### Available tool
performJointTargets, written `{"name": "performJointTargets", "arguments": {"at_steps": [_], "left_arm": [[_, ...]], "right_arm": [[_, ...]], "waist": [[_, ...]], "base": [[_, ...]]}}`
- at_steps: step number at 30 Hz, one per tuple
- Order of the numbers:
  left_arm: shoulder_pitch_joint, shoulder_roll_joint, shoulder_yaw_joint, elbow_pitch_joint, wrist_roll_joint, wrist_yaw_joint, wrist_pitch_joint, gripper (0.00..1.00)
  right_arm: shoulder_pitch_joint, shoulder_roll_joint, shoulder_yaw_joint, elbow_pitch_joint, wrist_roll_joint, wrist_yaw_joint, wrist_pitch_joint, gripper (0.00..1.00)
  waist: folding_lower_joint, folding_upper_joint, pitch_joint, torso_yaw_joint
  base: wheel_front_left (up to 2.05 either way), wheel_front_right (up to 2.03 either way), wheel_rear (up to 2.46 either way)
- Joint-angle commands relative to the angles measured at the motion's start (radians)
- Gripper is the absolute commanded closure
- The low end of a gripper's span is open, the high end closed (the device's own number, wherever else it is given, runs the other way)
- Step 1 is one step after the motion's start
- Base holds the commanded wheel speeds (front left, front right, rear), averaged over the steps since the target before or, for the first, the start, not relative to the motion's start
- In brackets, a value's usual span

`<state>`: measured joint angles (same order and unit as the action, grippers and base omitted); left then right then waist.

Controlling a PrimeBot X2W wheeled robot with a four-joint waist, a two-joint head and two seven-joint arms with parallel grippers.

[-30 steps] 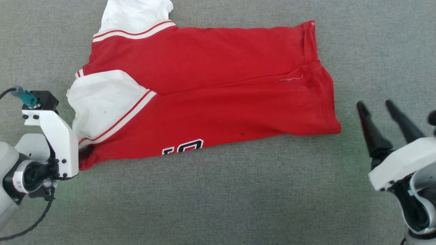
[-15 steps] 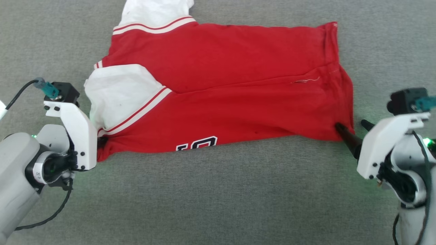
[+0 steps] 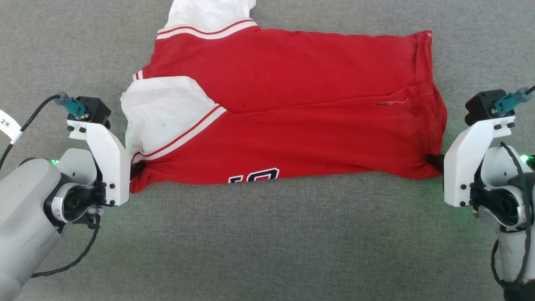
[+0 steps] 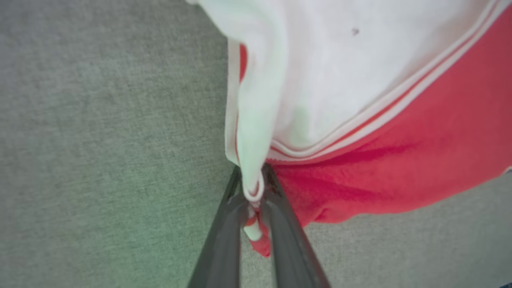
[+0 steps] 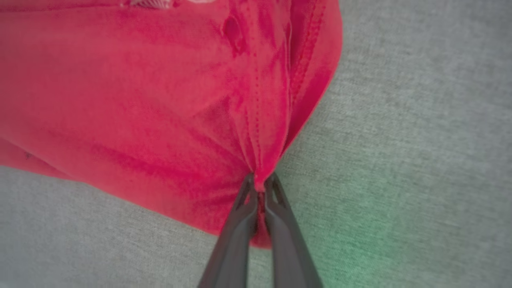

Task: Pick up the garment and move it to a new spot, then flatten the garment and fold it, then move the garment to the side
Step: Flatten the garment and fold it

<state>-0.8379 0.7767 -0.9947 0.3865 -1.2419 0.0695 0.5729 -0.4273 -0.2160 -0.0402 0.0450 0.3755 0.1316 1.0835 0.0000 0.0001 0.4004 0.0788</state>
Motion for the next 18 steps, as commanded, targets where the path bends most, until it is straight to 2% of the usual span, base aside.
{"name": "performJointTargets", "arguments": {"at_steps": [1, 8, 11, 18], "left_arm": [[0.013, -0.022, -0.016, 0.001, -0.008, -0.005, 0.012, 1.00], [0.020, 0.058, -0.001, -0.087, -0.017, 0.027, 0.041, 1.00], [0.033, 0.102, -0.004, -0.152, -0.017, 0.059, 0.064, 1.00], [0.092, 0.195, -0.004, -0.328, -0.036, 0.149, 0.095, 1.00]], "right_arm": [[0.016, -0.010, 0.002, 0.008, -0.001, -0.002, 0.015, 1.00], [0.054, -0.031, -0.038, -0.094, 0.049, -0.002, 0.060, 1.00], [0.093, -0.044, -0.062, -0.154, 0.061, -0.002, 0.098, 1.00], [0.216, -0.028, -0.119, -0.310, 0.071, -0.002, 0.198, 1.00]], "waist": [[0.0000, -0.0001, -0.004, 0.001], [0.0000, -0.0001, -0.029, 0.001], [0.0000, -0.0001, -0.037, 0.003], [0.0000, -0.0001, -0.045, 0.000]], "base": [[0.00, 0.00, 0.00], [0.00, 0.00, 0.00], [0.00, 0.00, 0.00], [0.00, 0.00, 0.00]]}}
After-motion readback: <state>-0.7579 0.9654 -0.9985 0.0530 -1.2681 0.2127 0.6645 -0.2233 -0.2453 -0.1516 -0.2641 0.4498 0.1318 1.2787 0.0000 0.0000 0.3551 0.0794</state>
